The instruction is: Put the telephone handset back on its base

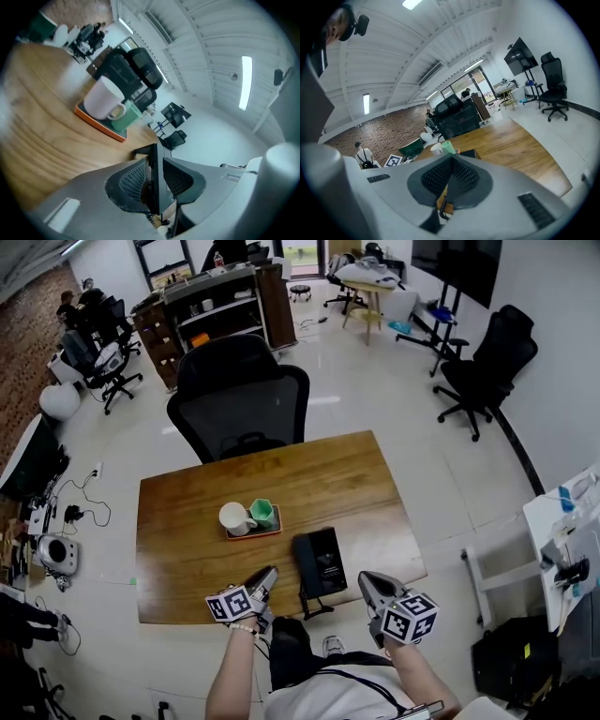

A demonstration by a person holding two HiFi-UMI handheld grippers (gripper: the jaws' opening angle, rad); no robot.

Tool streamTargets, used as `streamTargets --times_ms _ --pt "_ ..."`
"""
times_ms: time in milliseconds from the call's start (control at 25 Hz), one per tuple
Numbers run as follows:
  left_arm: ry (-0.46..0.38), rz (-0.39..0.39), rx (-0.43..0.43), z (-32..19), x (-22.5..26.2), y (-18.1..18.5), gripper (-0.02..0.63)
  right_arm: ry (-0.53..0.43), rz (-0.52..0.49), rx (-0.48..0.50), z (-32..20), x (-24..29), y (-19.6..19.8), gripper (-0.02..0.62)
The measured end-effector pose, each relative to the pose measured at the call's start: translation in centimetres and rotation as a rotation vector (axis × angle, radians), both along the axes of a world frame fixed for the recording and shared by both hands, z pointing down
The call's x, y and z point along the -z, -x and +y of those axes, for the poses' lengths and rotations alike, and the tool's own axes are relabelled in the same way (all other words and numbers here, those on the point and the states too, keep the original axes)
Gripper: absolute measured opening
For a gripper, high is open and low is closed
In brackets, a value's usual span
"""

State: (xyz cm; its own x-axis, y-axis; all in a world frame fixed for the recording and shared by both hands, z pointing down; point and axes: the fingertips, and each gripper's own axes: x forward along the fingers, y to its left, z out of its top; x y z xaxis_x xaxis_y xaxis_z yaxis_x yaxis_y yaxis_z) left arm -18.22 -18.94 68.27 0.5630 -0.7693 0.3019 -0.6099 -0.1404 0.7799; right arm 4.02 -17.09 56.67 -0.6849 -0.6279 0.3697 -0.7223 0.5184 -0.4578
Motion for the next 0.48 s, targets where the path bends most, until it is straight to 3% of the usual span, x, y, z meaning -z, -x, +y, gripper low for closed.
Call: streamTargets --times_ms 120,200,480 --pt "0.004 -0.108 0.147 3.3 2.2 3.3 0.049 -0.009 -0.005 0.031 0.2 0.0 0.2 0.000" --pt "-0.017 -0.163 0.201 5.8 4.0 4.2 -0.013 -0.013 -0.004 0.054 0.6 0.1 0.5 0.000" --pt "-0.037 -0.342 0.290 13.1 7.4 1.9 -0.017 -0.040 0.020 0.133 3.1 0.6 1.5 0.000"
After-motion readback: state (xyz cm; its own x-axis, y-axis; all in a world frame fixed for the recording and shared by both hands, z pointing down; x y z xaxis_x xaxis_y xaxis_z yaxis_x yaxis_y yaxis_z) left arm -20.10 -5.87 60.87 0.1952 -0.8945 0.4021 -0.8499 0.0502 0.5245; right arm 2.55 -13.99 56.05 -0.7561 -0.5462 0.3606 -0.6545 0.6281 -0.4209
